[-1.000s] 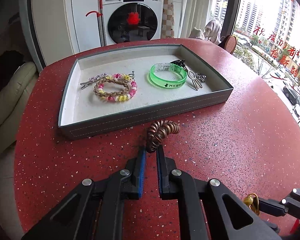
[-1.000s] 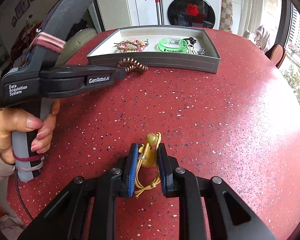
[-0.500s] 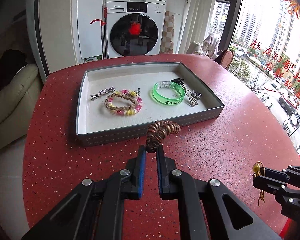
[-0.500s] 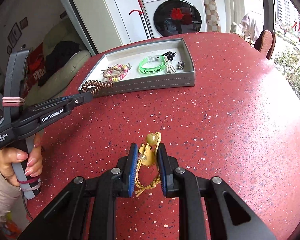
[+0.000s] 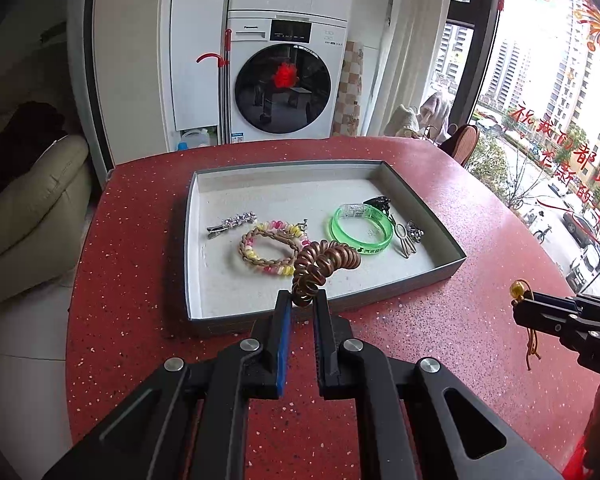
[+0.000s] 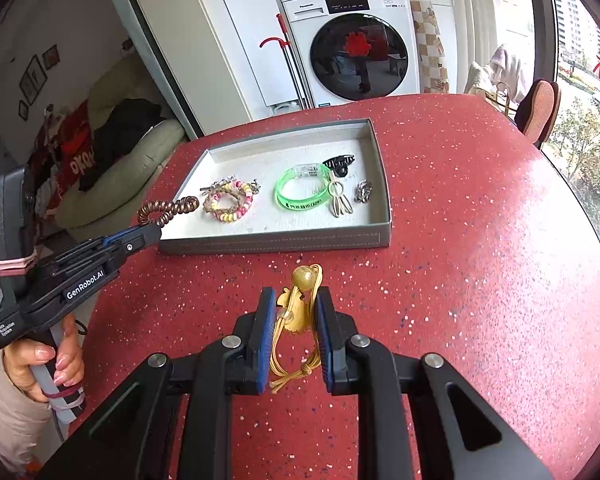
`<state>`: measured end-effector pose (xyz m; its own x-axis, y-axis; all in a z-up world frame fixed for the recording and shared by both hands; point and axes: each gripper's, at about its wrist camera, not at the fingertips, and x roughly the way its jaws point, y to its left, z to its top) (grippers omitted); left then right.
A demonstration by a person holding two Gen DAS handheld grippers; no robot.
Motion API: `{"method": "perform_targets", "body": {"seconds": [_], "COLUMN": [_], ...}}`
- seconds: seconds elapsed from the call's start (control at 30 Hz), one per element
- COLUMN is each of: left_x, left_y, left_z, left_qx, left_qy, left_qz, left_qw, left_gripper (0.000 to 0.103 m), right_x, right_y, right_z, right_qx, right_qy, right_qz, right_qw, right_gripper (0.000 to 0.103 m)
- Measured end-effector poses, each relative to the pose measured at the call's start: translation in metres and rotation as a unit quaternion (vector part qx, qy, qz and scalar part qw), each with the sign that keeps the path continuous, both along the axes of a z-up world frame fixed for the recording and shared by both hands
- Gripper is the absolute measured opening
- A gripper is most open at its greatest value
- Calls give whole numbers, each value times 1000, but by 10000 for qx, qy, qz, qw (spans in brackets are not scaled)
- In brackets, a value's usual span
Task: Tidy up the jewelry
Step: 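Lower the yellow tie into the green bangle while the left tool drops the coil tie on the bracelets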
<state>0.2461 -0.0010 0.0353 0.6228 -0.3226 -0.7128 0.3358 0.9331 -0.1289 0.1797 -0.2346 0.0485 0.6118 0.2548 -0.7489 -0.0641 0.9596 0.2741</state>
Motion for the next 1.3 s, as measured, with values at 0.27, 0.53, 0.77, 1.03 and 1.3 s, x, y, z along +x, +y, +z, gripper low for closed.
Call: {"method": "perform_targets", "body": {"seconds": [0.27,0.53,0.77,1.03,1.3], "left_x": [32,68,91,108,115], "left_y": [-4,-12,-16,-20,-30], "left_z": [4,-2,-17,-35,-50], "left_qx": [65,125,182,193,484], "left_qy": [18,112,249,463,488], "left_qz": [114,229,377,507,528], "left_qw": [9999,9996,9988,9975,9962], "left_gripper": [29,29,29,29,29], "right_x": [52,98,130,153,170], "right_y": [4,4,2,0,6], "right_z": [9,4,-8,-20,-34], "right_qx": [65,135,226,348,207], "right_qy": [-34,21,118,202,310], "right_qz": [115,116,27,-52,-30], "right_qw": [9999,9998,9997,9992,9993], "right_gripper": [22,22,22,22,22]}}
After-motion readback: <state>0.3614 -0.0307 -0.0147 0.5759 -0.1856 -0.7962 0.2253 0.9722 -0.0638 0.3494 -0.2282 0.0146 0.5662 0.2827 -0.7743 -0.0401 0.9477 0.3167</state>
